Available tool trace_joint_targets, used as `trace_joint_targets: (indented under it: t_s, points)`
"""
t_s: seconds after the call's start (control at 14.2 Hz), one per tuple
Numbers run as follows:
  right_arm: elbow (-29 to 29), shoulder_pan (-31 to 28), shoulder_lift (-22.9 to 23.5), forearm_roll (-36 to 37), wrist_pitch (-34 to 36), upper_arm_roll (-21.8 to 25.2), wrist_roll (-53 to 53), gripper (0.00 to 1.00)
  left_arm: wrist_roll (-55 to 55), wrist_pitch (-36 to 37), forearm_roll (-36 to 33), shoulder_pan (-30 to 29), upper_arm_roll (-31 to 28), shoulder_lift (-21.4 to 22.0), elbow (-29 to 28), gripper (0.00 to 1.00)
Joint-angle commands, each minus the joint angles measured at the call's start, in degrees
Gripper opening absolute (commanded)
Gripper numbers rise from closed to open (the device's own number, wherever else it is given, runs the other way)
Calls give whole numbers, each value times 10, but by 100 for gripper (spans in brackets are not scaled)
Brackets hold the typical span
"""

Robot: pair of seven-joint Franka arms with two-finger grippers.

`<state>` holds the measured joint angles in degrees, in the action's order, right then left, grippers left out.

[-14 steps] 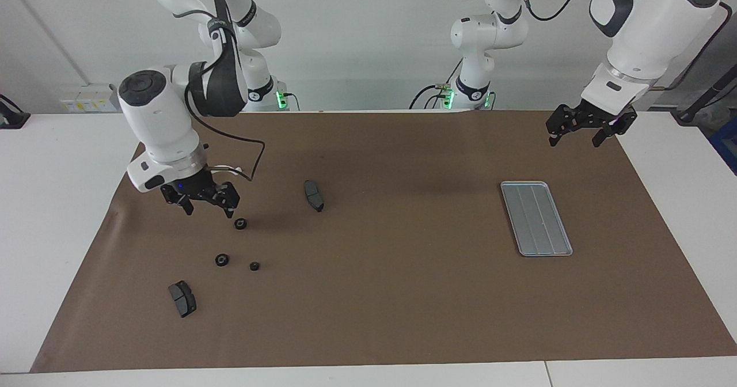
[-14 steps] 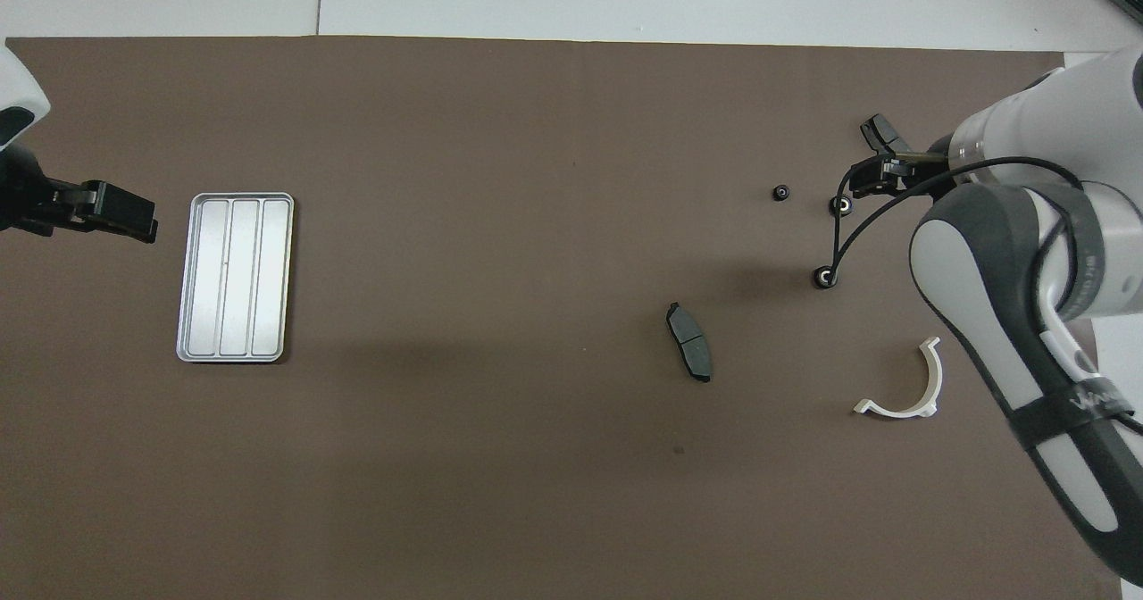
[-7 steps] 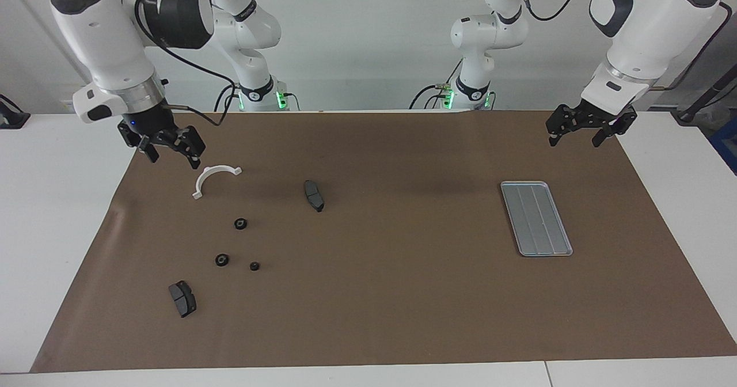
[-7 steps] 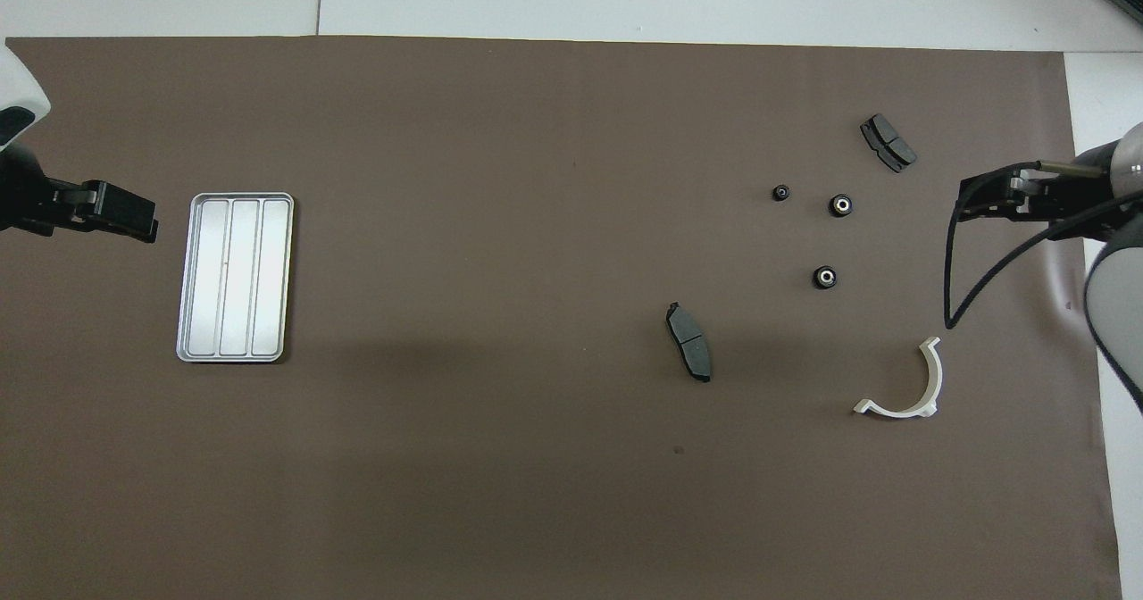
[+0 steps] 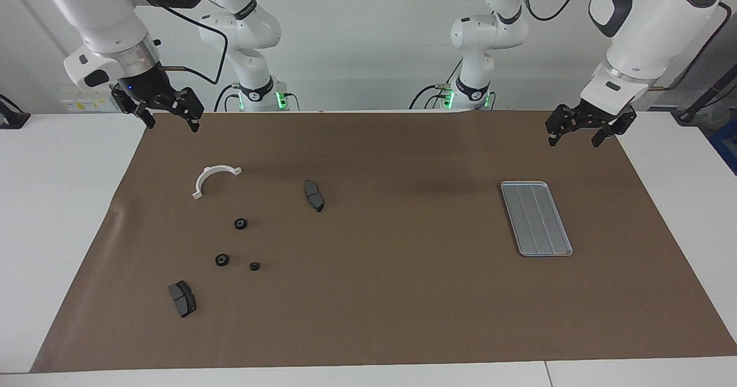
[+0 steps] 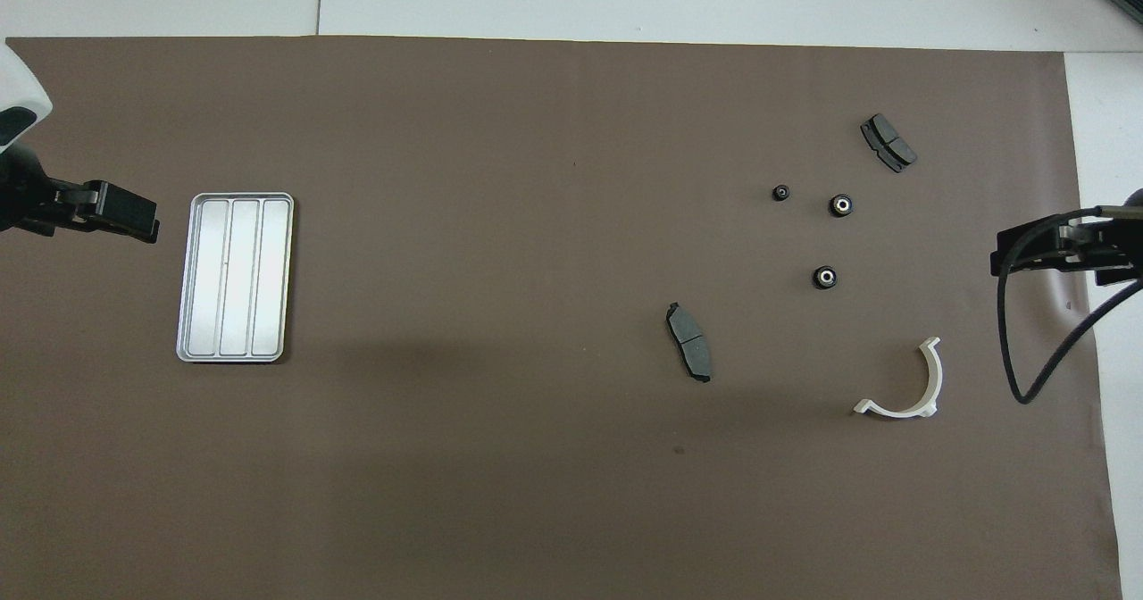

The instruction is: Place bearing gear from tray to pile

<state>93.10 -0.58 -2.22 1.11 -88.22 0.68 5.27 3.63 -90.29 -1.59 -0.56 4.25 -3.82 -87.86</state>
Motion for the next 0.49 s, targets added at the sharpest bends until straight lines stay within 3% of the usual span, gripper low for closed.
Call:
trace_joint_targets:
  t_s: [0.0,0.42]
  points:
    - [-1,-6,-1,-4,14,-3,-18,100,-8,-6,-13,7,-4,14,-16,100]
    - [-13,-4,-1,3,26,-5,-19,100,-8,-6,-13,7,-4,14,-16,100]
